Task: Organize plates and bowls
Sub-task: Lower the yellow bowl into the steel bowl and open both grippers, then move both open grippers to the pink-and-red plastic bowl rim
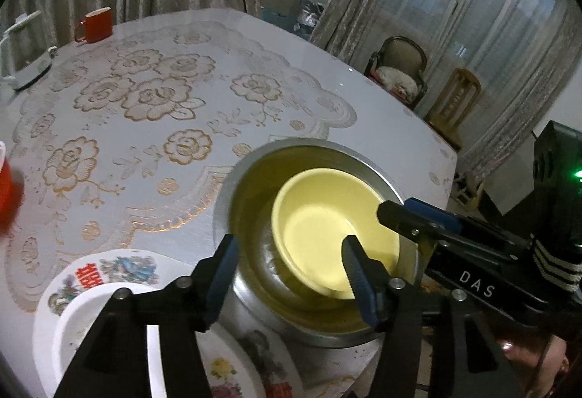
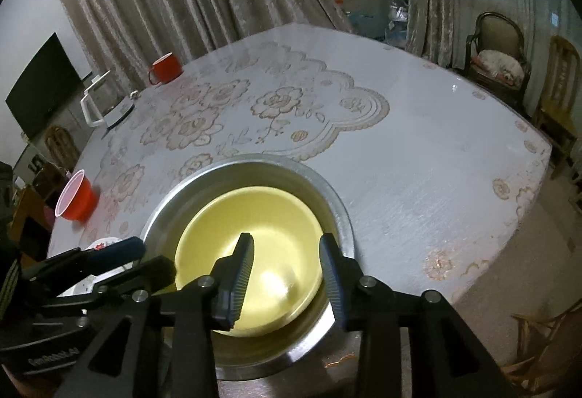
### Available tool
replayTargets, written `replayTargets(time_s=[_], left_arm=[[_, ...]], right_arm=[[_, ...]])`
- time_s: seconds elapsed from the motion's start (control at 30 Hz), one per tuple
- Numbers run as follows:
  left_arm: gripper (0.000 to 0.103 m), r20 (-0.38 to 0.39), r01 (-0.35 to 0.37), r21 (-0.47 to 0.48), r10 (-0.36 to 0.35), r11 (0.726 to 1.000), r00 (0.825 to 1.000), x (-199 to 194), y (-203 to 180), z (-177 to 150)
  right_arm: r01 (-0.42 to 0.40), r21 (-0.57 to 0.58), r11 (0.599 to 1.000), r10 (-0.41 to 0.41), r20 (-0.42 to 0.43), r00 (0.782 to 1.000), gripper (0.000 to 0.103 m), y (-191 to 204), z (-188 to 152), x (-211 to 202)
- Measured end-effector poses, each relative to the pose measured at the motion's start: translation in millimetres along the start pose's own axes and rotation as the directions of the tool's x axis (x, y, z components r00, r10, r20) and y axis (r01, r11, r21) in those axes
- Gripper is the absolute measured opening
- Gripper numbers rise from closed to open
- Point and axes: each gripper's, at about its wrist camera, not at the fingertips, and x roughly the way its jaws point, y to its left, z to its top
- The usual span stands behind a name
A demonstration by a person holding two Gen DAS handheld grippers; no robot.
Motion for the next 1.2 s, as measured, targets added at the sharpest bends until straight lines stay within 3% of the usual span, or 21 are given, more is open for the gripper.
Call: replayTargets(time_s=[0.23,0.3,0.33,0.53,1.2], left_arm=[[0.071,0.012,-0.029,0.002,0.029,1.0,1.0,-6,2,-3],[0.074,0.01,-0.026,-0.004,0.026,1.0,1.0,-7,3,-4],[0.076,0.008,-0.027,-0.009,0.027,1.0,1.0,-7,3,-5],[0.083,0.017,-0.034,-0.03,0.034,0.999,0.999,-14,8,-5],[0.091,0.089,-0.049,-0.166,0.064,0.985,0.994,-55,72,-4]], right_arm=[[0.001,-0.019,1.0,-0.001,-0.002,1.0,0.043,4,-1,0],[-0.006,-0.035,0.999,0.006,0.015,1.0,0.052,8,-1,-4],[-0.006,-0.041,0.999,0.007,0.022,1.0,0.062,9,-1,-5],[0.016,-0.059,0.998,-0.013,0.053,0.999,0.082,12,2,-11],[-0.002,-0.123,0.992,0.002,-0.001,1.0,0.082,57,23,2]])
